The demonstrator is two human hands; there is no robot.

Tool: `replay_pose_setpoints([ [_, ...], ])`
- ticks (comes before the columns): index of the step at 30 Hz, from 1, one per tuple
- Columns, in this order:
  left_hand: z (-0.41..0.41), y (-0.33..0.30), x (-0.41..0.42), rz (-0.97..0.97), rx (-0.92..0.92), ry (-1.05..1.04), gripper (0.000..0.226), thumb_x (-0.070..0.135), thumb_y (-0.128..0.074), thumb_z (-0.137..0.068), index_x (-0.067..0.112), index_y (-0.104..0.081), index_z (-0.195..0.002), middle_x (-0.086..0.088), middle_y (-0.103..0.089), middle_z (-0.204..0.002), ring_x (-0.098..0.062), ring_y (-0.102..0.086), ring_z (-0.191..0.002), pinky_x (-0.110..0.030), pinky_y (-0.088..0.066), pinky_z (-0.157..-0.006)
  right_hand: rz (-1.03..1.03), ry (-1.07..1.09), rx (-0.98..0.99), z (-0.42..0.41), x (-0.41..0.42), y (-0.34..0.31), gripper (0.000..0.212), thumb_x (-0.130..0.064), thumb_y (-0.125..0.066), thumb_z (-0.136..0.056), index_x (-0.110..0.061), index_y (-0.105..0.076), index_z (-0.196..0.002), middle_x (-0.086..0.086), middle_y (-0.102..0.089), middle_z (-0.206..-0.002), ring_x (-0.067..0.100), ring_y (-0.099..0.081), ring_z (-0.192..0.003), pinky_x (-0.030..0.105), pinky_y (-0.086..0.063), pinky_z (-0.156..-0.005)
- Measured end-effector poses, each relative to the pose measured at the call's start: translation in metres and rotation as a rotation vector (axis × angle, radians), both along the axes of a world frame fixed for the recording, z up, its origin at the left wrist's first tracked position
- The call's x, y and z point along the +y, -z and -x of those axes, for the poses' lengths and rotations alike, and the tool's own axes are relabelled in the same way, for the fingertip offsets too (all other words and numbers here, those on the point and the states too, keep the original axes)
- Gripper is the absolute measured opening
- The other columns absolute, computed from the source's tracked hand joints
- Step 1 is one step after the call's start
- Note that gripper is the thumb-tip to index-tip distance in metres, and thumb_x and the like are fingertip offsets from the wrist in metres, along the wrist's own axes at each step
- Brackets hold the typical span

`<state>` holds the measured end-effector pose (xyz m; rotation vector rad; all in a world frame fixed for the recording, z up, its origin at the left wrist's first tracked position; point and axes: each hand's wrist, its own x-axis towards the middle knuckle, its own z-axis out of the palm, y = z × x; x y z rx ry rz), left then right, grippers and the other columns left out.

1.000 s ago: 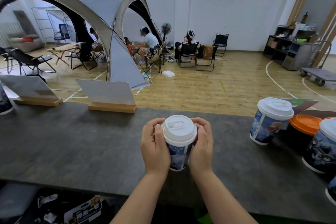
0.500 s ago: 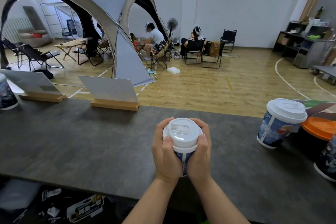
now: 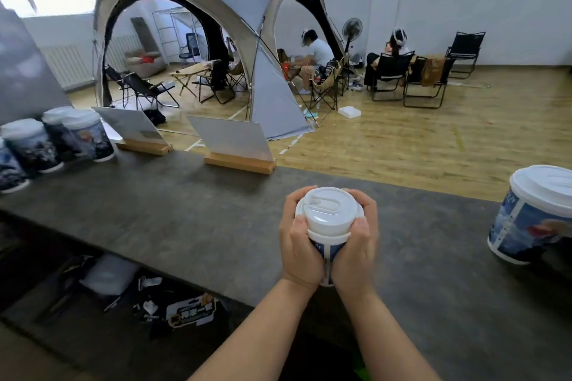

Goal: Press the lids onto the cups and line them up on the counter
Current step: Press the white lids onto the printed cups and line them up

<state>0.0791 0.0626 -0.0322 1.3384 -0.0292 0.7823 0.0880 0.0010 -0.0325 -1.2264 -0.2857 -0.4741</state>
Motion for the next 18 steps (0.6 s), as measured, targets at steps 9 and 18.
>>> replay_pose_setpoints([
  [9, 0.003, -0.001, -0.002, 0.013, 0.037, -0.03, 0.039, 0.036, -0.037, -0.088, 0.012, -0.061, -0.107, -0.01, -0.069, -0.101, -0.029, -0.066, -0.095, -0.053, -0.054, -0.08, 0.035, 0.0, 0.08, 0.006, -0.001, 0.001, 0.032, -0.048, -0.034, -0.086, -0.036, -0.053, -0.109, -0.009, -0.067, -0.105, 0.013, -0.065, -0.099, 0.033, -0.053, -0.08],
  [18, 0.048, -0.002, 0.035, 0.009, 0.237, 0.239, 0.06, 0.067, -0.03, -0.09, 0.035, -0.045, -0.138, 0.006, -0.059, -0.135, -0.007, -0.053, -0.127, -0.04, -0.039, -0.113, -0.102, 0.263, 0.209, 0.042, 0.042, -0.018, 0.019, -0.036, -0.037, -0.103, -0.03, -0.053, -0.094, -0.001, -0.062, -0.094, 0.015, -0.061, -0.088, 0.027, -0.05, -0.076],
])
